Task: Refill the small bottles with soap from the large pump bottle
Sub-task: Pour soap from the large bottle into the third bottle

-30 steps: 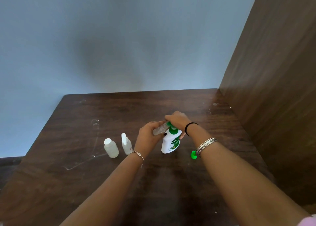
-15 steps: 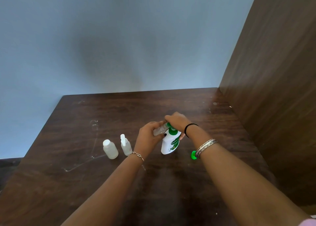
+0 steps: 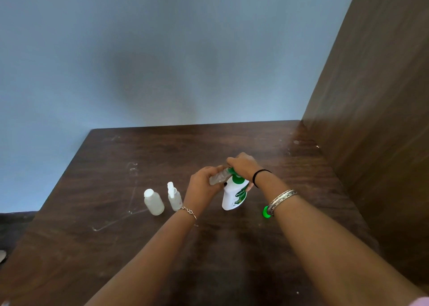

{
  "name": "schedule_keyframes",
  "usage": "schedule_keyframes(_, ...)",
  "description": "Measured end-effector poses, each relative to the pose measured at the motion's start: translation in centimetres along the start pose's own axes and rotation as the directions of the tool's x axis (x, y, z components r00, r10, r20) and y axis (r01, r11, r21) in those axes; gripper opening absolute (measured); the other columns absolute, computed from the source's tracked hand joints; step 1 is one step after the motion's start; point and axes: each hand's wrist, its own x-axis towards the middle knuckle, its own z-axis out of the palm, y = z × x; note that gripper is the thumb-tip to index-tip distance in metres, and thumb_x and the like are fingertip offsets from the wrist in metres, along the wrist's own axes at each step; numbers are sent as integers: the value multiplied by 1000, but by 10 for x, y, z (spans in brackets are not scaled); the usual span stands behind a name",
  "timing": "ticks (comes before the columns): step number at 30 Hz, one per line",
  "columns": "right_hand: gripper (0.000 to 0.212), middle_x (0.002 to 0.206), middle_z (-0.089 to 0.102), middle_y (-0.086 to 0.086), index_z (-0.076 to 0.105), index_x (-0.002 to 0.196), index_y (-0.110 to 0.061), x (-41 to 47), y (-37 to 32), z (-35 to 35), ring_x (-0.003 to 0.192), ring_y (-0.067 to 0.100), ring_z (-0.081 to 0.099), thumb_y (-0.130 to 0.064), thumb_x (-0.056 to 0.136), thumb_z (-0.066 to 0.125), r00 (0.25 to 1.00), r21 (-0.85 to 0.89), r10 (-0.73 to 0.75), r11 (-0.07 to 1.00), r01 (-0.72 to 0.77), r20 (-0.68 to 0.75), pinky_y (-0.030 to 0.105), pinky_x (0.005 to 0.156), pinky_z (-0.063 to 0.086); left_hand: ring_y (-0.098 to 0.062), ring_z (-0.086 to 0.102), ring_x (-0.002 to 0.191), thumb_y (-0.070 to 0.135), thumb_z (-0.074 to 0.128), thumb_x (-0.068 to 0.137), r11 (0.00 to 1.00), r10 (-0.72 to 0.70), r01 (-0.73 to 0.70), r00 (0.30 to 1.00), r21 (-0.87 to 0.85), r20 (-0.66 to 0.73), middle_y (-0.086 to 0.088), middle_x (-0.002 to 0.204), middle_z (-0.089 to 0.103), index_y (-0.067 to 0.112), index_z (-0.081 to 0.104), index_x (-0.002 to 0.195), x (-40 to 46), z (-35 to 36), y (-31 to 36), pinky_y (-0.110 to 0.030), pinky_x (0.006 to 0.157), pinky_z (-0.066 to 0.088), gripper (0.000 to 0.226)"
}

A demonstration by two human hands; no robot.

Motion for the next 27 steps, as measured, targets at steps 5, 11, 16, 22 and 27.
schedule_keyframes(5, 31, 97, 59, 17, 57, 93, -7, 0, -2, -7, 92, 38, 62, -35, 83, 47, 988, 43, 42, 998, -49, 147, 51, 71, 57, -5, 53, 86, 12, 68, 79, 999, 18, -18, 1000, -33, -11, -3, 105, 65, 14, 64, 114, 0, -2, 4, 3, 68, 38, 36)
schedule_keyframes(11, 25, 90, 57, 16, 56, 87, -3, -1, 0, 1, 79, 30, 57, -25, 85, 46, 1000, 5, -2, 1000, 3, -31, 49, 77, 56, -5, 51, 93, 9, 67, 79, 1000, -7, 7, 1000, -6, 11, -3, 112, 64, 13, 61, 118, -2, -1, 3, -13, 79, 37, 39)
schedule_keyframes(16, 27, 94, 58, 16, 55, 93, -7, -1, -3, -6, 89, 38, 61, -31, 86, 45, 989, 18, 48, 999, -51, 143, 49, 72, 57, -8, 56, 94, 11, 68, 79, 1000, -9, 9, 1000, -30, 13, -3, 109, 65, 14, 62, 116, 0, -2, 4, -13, 76, 39, 38)
schedule_keyframes(22, 25, 93, 57, 16, 56, 90, -3, 2, 0, 2, 85, 32, 57, -26, 85, 46, 1000, -8, 6, 1000, -6, -16, 47, 77, 55, -5, 52, 94, 10, 68, 79, 1000, -23, 23, 1000, -16, 19, -2, 113, 64, 16, 60, 119, 0, 1, 1, -11, 79, 38, 41)
schedule_keyframes(27, 28, 90, 56, 15, 56, 95, -6, 3, 2, -5, 89, 38, 59, -30, 86, 44, 988, 53, 62, 996, -70, 139, 41, 59, 56, -5, 53, 91, 9, 69, 78, 999, -9, 9, 1000, -41, 11, -3, 110, 65, 15, 62, 117, 0, 2, 3, 0, 71, 38, 39)
